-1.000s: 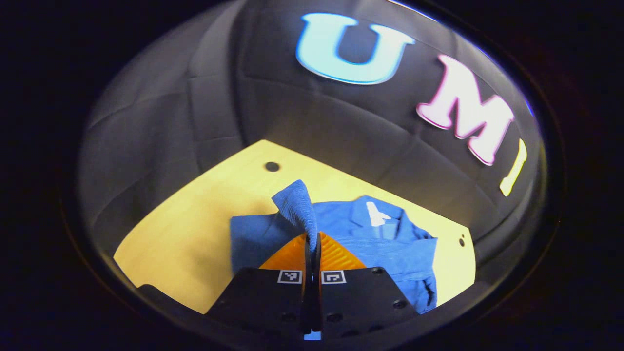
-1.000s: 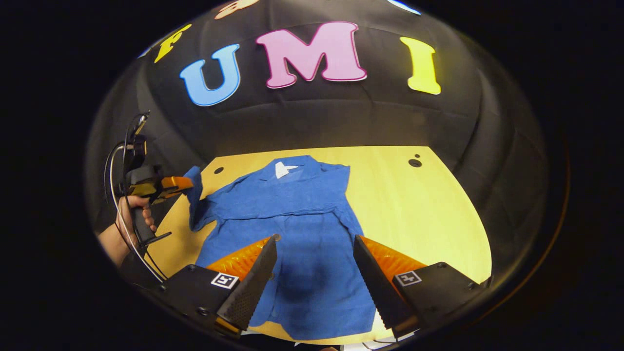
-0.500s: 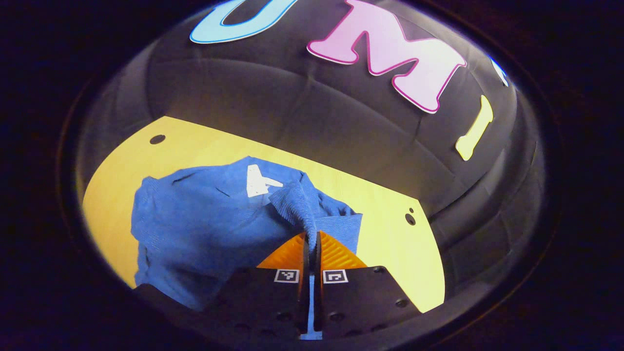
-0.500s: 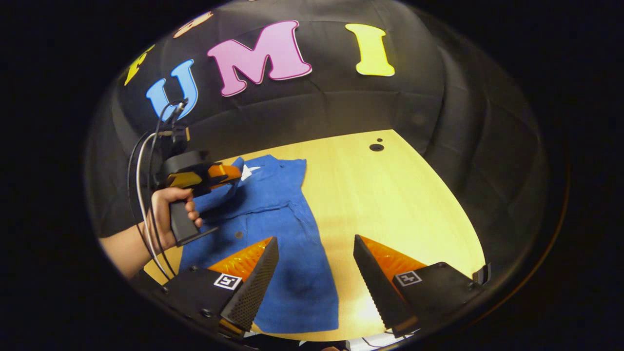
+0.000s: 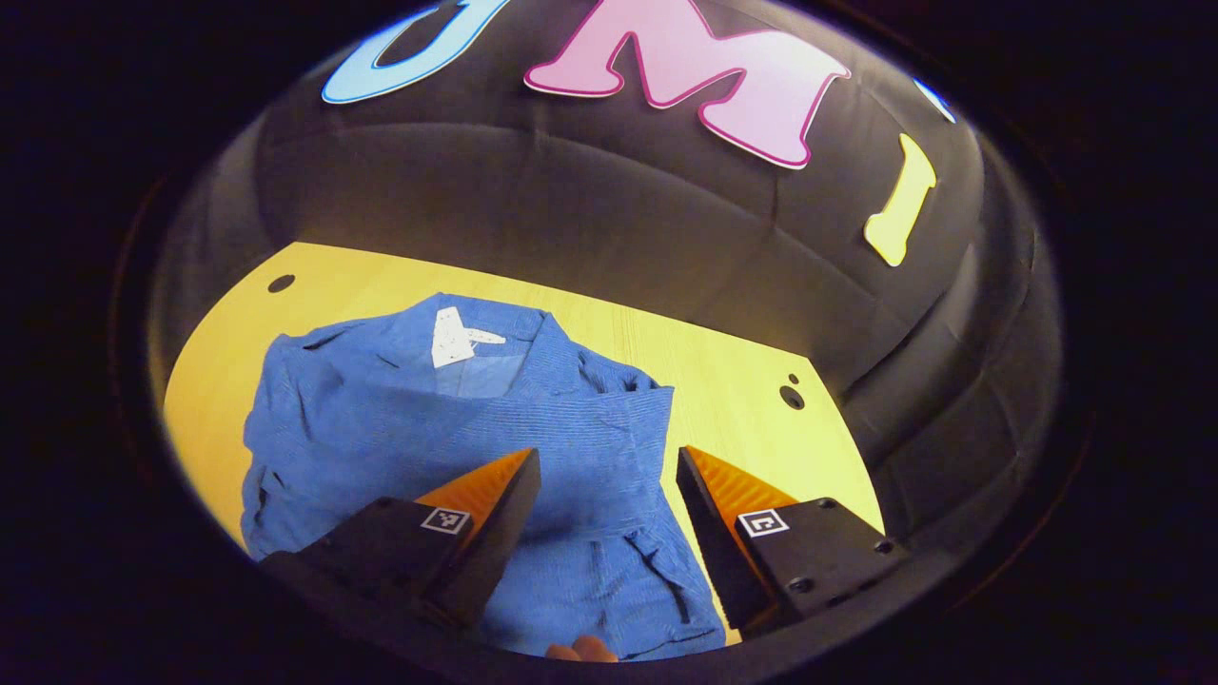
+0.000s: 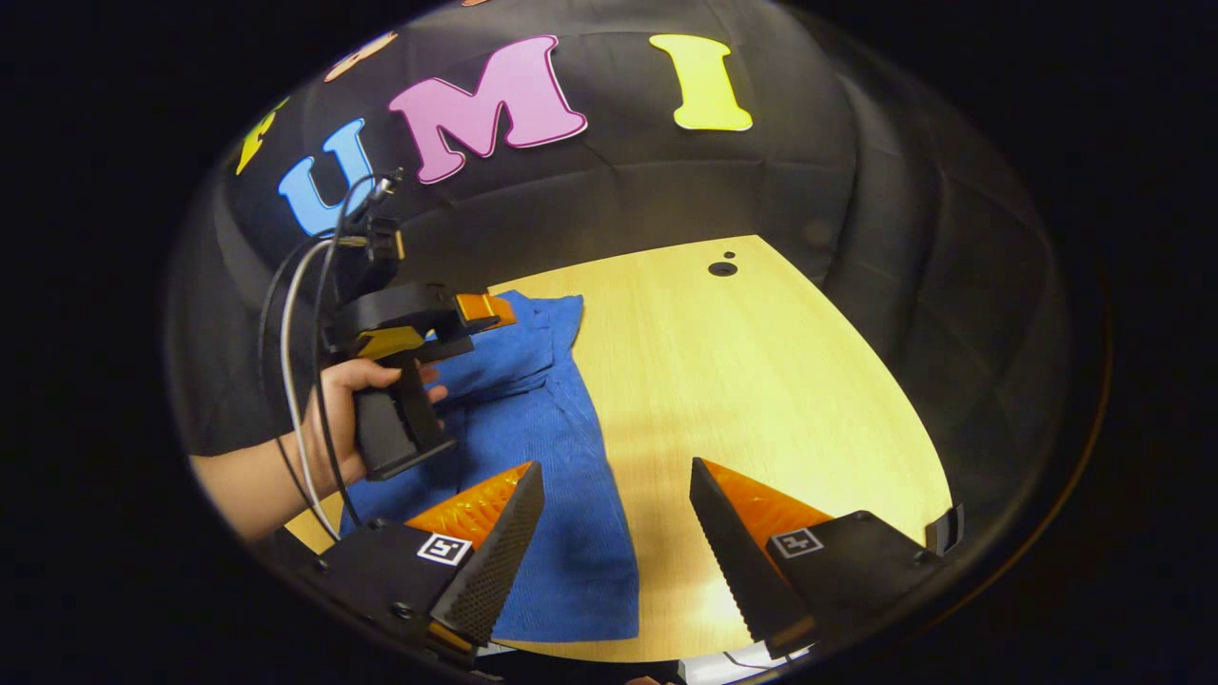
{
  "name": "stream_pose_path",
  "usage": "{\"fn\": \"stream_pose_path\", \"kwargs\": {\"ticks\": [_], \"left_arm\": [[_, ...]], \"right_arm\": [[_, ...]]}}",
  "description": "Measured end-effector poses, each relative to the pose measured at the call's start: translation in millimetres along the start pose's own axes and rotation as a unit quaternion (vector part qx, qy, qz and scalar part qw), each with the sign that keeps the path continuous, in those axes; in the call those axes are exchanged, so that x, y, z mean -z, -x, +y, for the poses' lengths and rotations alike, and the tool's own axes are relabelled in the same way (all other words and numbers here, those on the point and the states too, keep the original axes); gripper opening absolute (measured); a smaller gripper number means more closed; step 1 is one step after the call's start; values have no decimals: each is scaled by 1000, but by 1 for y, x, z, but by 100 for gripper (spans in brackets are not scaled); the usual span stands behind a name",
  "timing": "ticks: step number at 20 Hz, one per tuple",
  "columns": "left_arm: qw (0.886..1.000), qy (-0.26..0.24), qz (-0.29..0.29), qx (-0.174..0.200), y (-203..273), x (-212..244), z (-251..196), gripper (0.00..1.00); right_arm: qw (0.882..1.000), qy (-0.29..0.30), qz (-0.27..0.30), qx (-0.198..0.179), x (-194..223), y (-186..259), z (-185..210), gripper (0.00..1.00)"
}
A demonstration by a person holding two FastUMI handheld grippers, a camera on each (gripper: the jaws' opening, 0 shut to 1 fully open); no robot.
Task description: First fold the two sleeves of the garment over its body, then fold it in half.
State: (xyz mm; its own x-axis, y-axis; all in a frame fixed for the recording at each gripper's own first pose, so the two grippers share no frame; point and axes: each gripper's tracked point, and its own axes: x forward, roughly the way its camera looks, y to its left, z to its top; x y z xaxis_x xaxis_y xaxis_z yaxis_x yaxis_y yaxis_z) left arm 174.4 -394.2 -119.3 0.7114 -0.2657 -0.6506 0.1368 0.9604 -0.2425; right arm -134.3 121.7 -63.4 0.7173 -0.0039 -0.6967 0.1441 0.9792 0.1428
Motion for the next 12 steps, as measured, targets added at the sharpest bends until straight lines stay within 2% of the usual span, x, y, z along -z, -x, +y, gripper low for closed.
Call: {"fn": "stream_pose_path", "kwargs": {"ticks": [4,7,9,12], "left_arm": [[997,-66,-11,-25,85,30,53,85],[992,-117,17,-50,149,77,106,84],[989,-121,45,-68,188,112,140,84],[988,-86,80,-103,236,169,188,84]], "right_arm": [[999,22,31,-11,36,-8,16,99],[997,39,71,4,73,-11,11,99],[995,34,89,19,91,-9,2,99],[992,23,118,38,117,-7,-7,99]]}}
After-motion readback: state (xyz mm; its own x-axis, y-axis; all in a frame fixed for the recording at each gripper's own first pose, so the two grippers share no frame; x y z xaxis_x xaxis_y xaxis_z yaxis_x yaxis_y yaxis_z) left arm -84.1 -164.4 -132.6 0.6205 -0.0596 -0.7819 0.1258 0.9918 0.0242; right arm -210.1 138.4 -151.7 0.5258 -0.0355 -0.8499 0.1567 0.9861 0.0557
